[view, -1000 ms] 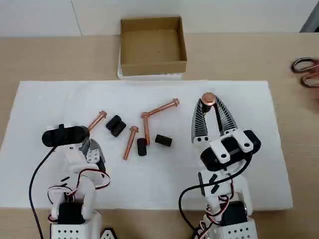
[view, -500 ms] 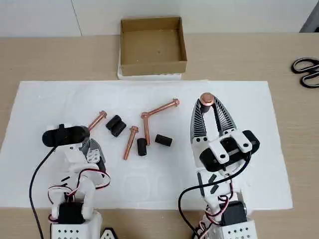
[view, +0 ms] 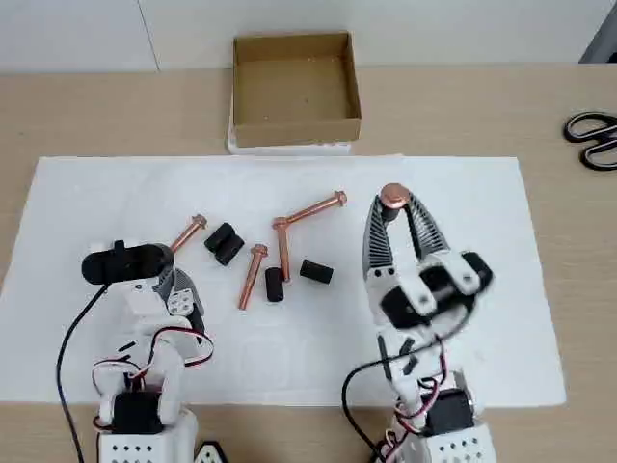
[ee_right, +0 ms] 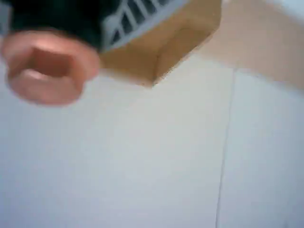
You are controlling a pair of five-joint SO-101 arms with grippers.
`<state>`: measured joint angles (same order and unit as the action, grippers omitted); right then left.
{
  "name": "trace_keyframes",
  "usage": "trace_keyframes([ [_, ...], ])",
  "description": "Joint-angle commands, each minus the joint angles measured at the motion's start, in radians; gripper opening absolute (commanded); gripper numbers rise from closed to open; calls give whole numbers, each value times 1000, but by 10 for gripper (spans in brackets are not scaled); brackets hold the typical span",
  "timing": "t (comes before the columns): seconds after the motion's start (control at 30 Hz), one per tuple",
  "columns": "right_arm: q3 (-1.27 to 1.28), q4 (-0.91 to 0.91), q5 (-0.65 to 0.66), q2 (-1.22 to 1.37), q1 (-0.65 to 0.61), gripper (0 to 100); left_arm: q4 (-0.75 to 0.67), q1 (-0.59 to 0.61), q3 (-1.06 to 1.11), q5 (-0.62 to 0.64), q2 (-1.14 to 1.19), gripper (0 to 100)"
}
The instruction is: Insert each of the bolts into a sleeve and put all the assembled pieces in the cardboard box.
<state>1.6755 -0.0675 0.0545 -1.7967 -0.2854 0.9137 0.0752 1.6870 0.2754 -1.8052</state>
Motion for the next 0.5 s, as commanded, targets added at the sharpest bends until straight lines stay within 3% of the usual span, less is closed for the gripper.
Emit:
trace_keyframes([
  [0.0, 8, -45, 5, -18, -35, 6, 3, 6, -7, 3, -12, 6],
  [0.47, -109, -59, 5, -19, -65, 5, 3, 6, -7, 3, -12, 6],
])
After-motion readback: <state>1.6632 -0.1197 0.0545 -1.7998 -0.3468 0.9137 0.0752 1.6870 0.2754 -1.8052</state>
